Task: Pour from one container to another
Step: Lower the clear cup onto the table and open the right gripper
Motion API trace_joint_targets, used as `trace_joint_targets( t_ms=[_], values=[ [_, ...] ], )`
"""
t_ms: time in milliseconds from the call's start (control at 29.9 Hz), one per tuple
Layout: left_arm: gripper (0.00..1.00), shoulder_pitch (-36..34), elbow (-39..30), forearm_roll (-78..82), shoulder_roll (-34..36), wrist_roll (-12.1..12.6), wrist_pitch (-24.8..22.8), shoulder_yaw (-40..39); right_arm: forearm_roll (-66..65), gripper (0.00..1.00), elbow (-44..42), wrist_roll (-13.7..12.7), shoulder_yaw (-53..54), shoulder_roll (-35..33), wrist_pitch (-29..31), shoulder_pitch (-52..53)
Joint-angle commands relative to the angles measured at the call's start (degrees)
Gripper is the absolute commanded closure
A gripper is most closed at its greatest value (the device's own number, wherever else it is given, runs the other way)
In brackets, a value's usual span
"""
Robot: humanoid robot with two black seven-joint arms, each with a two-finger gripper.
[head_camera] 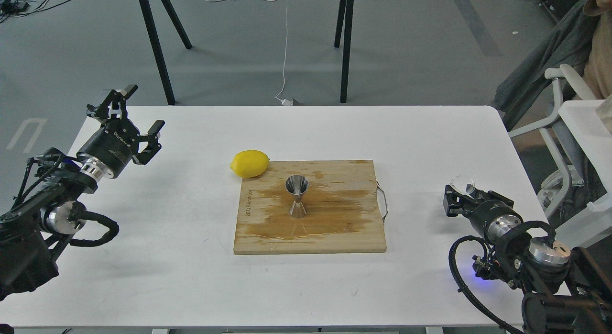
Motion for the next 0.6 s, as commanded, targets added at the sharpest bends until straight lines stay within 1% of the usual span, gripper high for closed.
trace_joint_targets(
  t_ms=[0, 201, 401, 568],
  values=[
    [0.00, 0.01, 0.00, 0.07, -0.01, 0.00, 0.00, 0.00, -0.01, 0.64, 0.06, 0.09, -0.23, 0.07, -1.97, 0.61],
    [0.00, 0.01, 0.00, 0.07, 0.25, 0.00, 0.00, 0.00, -0.01, 0.62, 0.06, 0.09, -0.58, 0.07, -3.38, 1.23],
    [0.00, 0.09, 0.00, 0.07, 0.25, 0.00, 0.00, 0.00, -0.01, 0.55, 0.67, 0.09, -0.75, 0.07, -3.29, 1.23],
    [0.00, 0.01, 0.00, 0.07, 0.25, 0.00, 0.00, 0.00, -0.01, 0.52, 0.67, 0.09, -0.84, 0.07, -3.38, 1.23]
  ],
)
